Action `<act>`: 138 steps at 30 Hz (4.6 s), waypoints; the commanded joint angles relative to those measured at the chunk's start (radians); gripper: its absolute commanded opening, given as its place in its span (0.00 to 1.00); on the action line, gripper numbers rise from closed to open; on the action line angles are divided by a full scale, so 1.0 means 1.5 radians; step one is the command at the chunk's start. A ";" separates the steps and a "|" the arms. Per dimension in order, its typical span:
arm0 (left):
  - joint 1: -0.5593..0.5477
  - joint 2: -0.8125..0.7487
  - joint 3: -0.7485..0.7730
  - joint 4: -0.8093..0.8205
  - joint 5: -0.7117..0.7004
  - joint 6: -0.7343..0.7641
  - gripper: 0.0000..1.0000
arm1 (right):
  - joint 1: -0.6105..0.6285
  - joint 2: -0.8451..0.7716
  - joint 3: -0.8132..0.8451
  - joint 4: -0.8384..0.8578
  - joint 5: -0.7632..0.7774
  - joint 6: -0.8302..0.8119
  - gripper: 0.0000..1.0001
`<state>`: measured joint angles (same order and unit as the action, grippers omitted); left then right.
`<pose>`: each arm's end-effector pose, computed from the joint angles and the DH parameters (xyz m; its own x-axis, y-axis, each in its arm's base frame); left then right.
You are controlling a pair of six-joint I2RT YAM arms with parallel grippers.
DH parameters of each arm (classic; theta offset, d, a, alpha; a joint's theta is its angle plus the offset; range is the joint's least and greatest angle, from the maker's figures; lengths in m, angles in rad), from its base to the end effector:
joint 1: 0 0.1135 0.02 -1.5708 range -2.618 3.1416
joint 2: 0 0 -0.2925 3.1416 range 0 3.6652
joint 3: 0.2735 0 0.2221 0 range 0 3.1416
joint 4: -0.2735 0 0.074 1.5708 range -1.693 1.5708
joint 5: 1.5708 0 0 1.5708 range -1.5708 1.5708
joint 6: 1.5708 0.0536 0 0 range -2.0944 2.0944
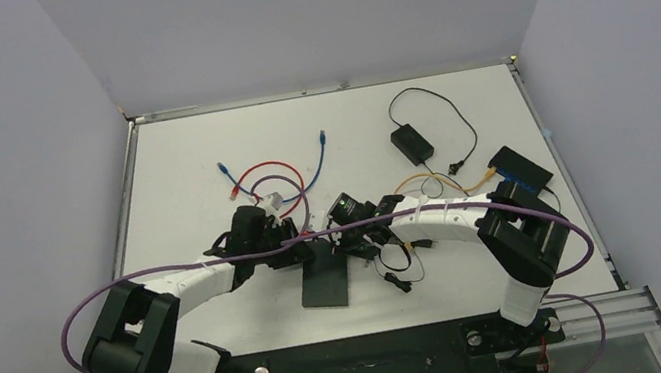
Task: Insert the plug into the switch port
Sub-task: Insert the power into the switch port.
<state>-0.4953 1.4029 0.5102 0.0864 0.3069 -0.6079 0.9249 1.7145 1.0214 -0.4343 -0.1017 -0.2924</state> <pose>0.2022 -0.1276 0.1827 -0.8851 -0.1407 -0.4436 0.1603 0.8028 -0.5743 0.1879 0.2583 0.1975 -0.2841 -0.8533 -0.4372 -0.9425 0.3322 -0.0359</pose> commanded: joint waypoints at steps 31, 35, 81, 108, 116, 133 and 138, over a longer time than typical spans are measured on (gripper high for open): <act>-0.014 0.025 0.029 0.030 0.046 0.037 0.39 | 0.028 -0.039 -0.005 0.106 -0.029 -0.109 0.00; -0.022 0.028 0.029 0.032 0.049 0.042 0.39 | 0.027 -0.043 -0.004 0.121 -0.045 -0.131 0.00; -0.117 -0.030 -0.068 0.116 0.072 -0.035 0.38 | 0.028 -0.083 -0.010 0.422 -0.121 0.014 0.00; -0.157 -0.042 -0.109 0.223 0.108 -0.103 0.35 | 0.027 -0.050 0.046 0.565 -0.253 0.071 0.00; -0.172 -0.038 -0.114 0.269 0.127 -0.130 0.35 | 0.029 -0.044 0.055 0.618 -0.291 0.088 0.00; -0.181 -0.035 -0.122 0.328 0.149 -0.157 0.35 | 0.029 -0.016 0.090 0.699 -0.343 0.130 0.00; -0.180 -0.057 -0.109 0.283 0.126 -0.139 0.36 | 0.022 -0.035 0.065 0.656 -0.327 0.115 0.00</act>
<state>-0.6277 1.3239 0.3073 0.4156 0.0990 -0.7387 0.8886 1.7004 0.9646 -0.2569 -0.2058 -0.1825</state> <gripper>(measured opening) 0.366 0.022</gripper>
